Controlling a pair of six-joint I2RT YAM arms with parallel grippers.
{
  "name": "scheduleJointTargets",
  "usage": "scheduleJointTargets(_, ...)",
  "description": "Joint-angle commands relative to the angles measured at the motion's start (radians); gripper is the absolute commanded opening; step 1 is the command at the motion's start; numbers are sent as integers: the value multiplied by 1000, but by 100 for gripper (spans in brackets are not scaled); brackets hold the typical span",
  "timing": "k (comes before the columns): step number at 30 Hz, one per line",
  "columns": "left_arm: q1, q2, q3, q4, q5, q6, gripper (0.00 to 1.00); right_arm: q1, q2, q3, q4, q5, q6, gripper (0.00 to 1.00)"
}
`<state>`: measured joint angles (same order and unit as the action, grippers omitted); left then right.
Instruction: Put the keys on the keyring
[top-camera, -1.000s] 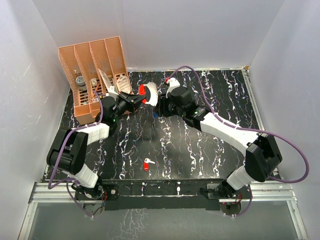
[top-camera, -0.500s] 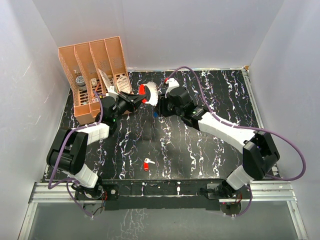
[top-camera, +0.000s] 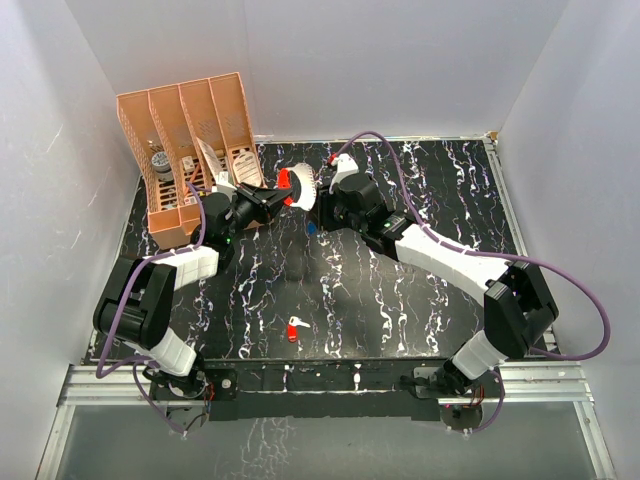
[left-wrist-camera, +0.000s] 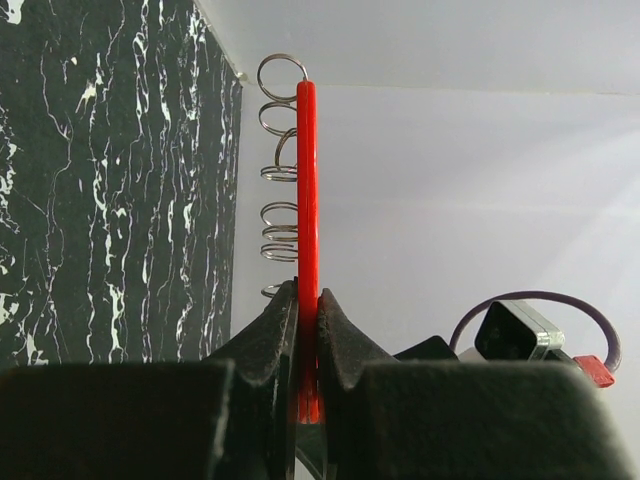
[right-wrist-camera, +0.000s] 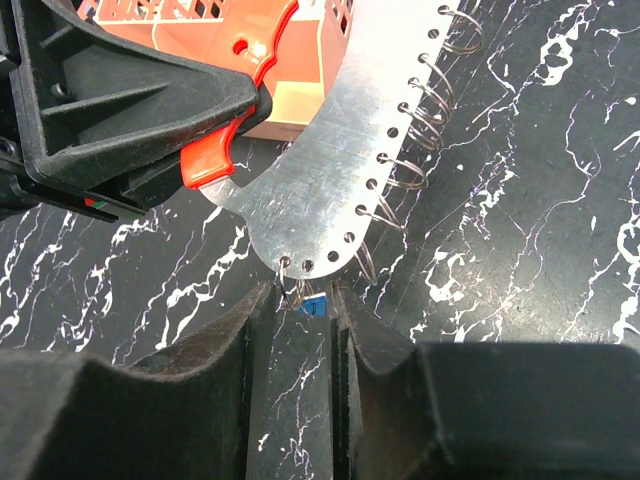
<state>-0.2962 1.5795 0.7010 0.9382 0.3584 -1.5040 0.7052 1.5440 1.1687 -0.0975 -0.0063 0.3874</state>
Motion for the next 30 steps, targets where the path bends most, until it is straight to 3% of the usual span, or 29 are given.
scheduleJointTargets(1, 6, -56, 6, 47, 14, -16, 0, 3, -4, 21, 82, 29, -4, 22)
scheduleJointTargets(4, 6, -56, 0, 48, 14, -20, 0, 3, -6, 16, 89, 32, -4, 13)
scheduleJointTargets(12, 6, -54, -19, 45, 7, -10, 0, 4, -38, 7, 82, 58, -10, 0)
scheduleJointTargets(16, 6, -59, -34, 34, 6, 19, 0, 4, -57, 15, 58, 66, -44, 0)
scheduleJointTargets(17, 6, -62, -39, 35, 5, 41, 6, 4, -62, 20, 46, 70, -55, 0)
scheduleJointTargets(19, 6, -72, -50, 35, 2, 90, 35, 3, -71, 35, 16, 74, -76, 0)
scheduleJointTargets(22, 7, -95, -65, 11, -10, 162, 57, 3, -91, 47, -15, 89, -109, 0)
scheduleJointTargets(25, 10, -119, -84, 2, -21, 203, 68, 4, -113, 55, -40, 98, -143, 0)
scheduleJointTargets(30, 12, -168, -89, -22, -6, 247, 72, 3, -111, 103, -119, 87, -186, 0)
